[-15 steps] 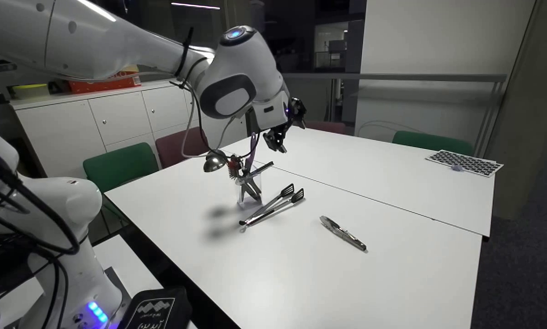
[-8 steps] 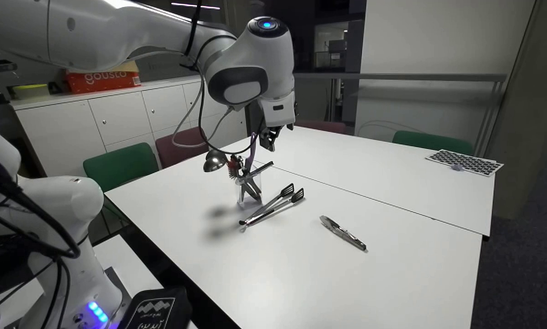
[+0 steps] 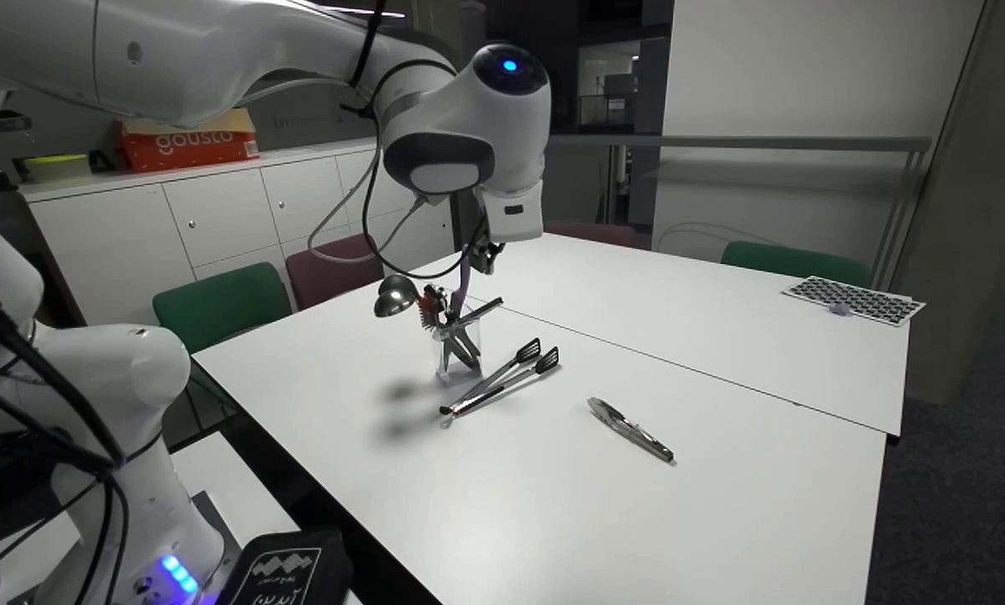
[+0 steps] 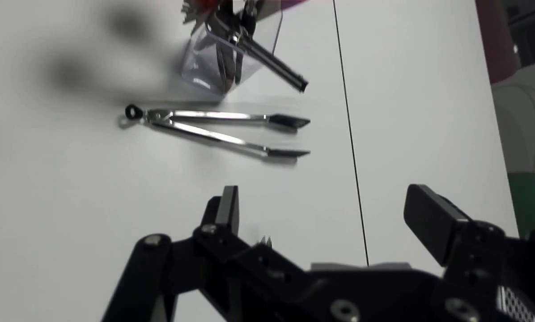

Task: Pick the object on the right and put it in the holder

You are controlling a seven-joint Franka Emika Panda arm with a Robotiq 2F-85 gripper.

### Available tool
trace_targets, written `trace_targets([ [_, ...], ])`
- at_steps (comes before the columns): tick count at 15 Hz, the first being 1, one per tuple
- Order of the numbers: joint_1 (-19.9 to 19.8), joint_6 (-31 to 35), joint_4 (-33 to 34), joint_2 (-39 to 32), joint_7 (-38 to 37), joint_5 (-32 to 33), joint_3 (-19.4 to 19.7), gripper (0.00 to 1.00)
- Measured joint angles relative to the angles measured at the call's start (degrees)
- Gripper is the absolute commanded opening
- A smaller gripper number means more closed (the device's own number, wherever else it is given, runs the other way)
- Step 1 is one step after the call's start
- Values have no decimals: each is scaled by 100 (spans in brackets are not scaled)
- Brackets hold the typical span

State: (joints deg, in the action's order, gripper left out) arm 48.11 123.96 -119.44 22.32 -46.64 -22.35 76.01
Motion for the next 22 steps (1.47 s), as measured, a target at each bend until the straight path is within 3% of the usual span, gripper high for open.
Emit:
trace_targets([
  [1, 272, -334, 171, -64, 218, -195, 307, 100],
  [5, 1977, -1208, 794, 199, 443, -337, 1885, 100],
  [11, 4504, -1863, 2049, 1852, 289, 397, 3553, 100],
  [14, 5394, -2588, 2956, 2752, 89, 556, 3864, 100],
  [17, 5983, -3307, 3864, 3406, -406, 589, 3919, 100],
  [22, 6602, -2718, 5096, 3672, -1337, 1320, 4022, 100],
])
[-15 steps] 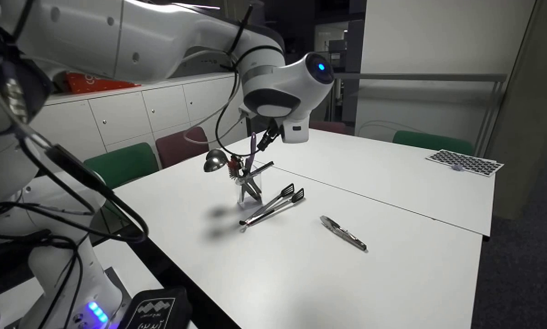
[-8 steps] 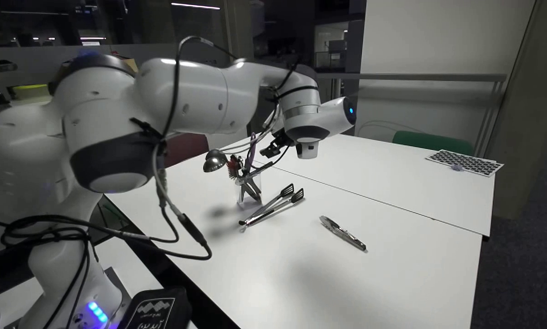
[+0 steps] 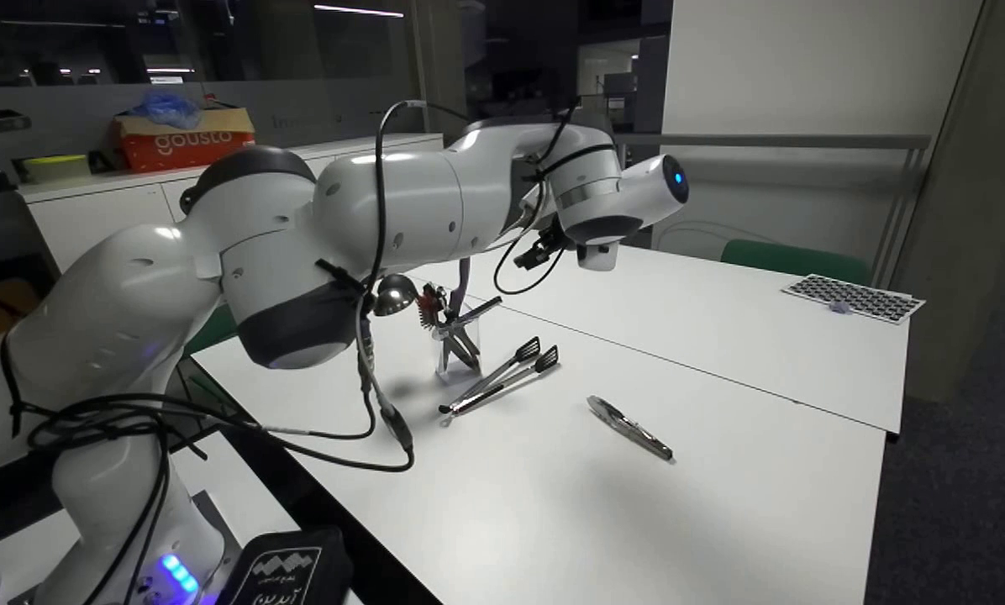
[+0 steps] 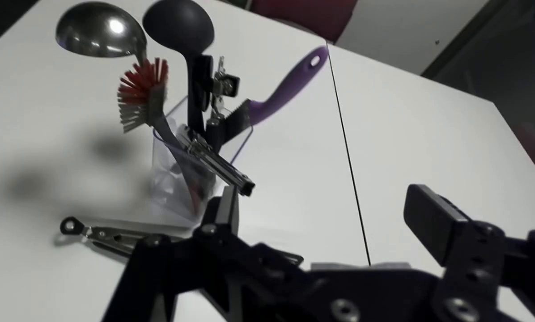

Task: Pick the object on the right and put it in the holder

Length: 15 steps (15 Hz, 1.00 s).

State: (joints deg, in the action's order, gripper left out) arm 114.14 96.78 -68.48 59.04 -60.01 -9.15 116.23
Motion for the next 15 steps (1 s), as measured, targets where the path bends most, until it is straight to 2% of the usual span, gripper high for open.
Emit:
trace_targets([
  [5, 468, 499, 703, 1, -886, 1125, 243, 100],
  [8, 825, 527, 941, 22, -1431, 1691, 522, 100],
  [11, 1208, 475, 1161, 189, -1784, 2078, 705, 100],
  [15, 1612, 249, 1445, 481, -1895, 2307, 802, 100],
])
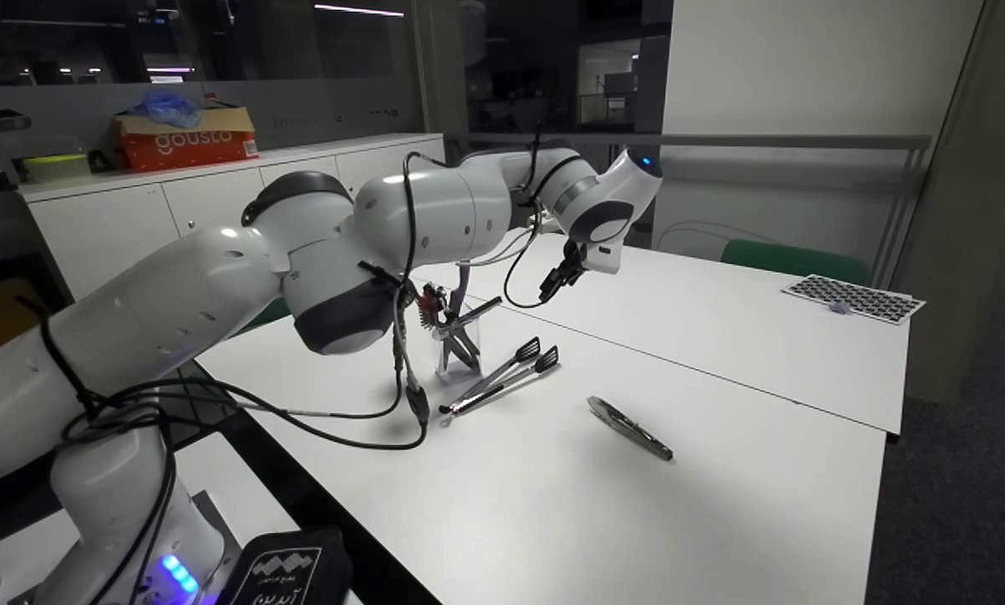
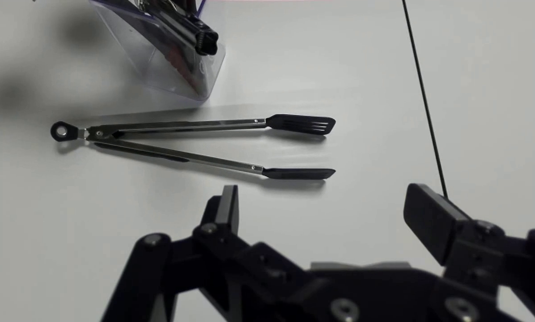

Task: Pick the object on the right and put it in the holder

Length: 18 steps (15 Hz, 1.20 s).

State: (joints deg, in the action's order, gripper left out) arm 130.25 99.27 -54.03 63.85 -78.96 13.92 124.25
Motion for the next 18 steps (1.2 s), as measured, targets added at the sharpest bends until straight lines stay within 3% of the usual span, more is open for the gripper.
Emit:
trace_targets([
  [10, 483, -1621, 595, 383, 276, 22, 31, 100],
  [18, 754, -2464, 911, 454, 830, -19, 14, 100],
])
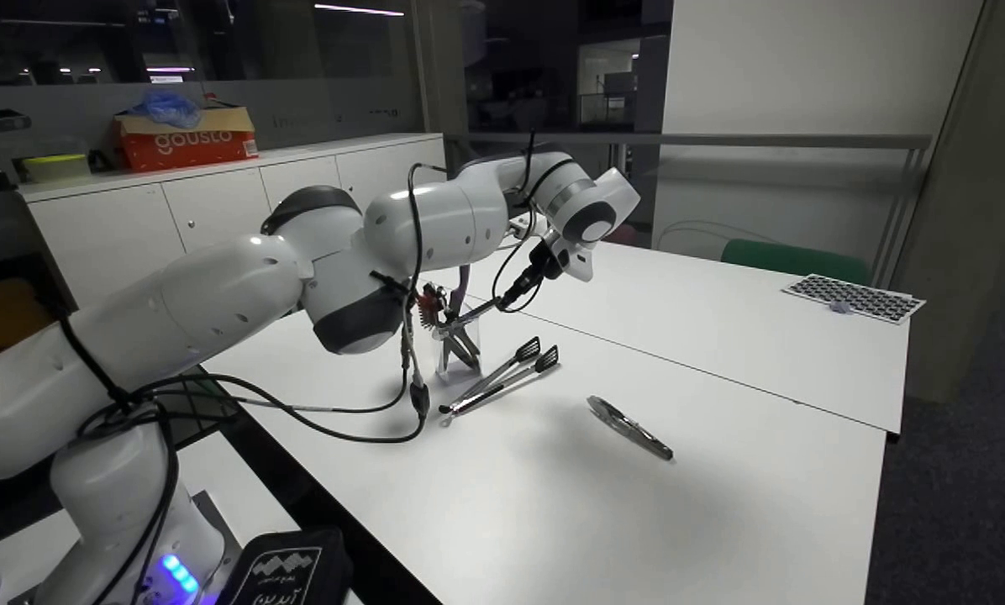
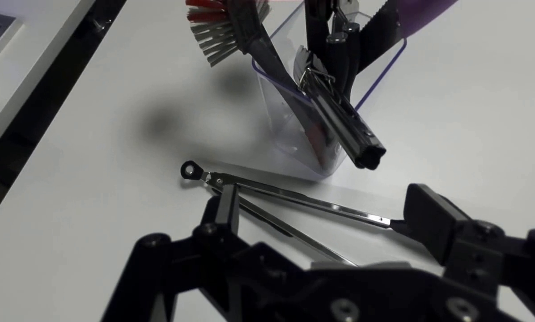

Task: Pick the object on the right and put it in the holder

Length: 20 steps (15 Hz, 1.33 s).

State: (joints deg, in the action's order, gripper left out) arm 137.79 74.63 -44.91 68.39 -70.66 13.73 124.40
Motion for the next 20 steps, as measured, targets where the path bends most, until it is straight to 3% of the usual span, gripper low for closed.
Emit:
trace_targets([
  [8, 348, -597, 483, 218, 307, -22, -125, 100],
  [20, 570, -739, 950, 471, 307, -22, -125, 100],
])
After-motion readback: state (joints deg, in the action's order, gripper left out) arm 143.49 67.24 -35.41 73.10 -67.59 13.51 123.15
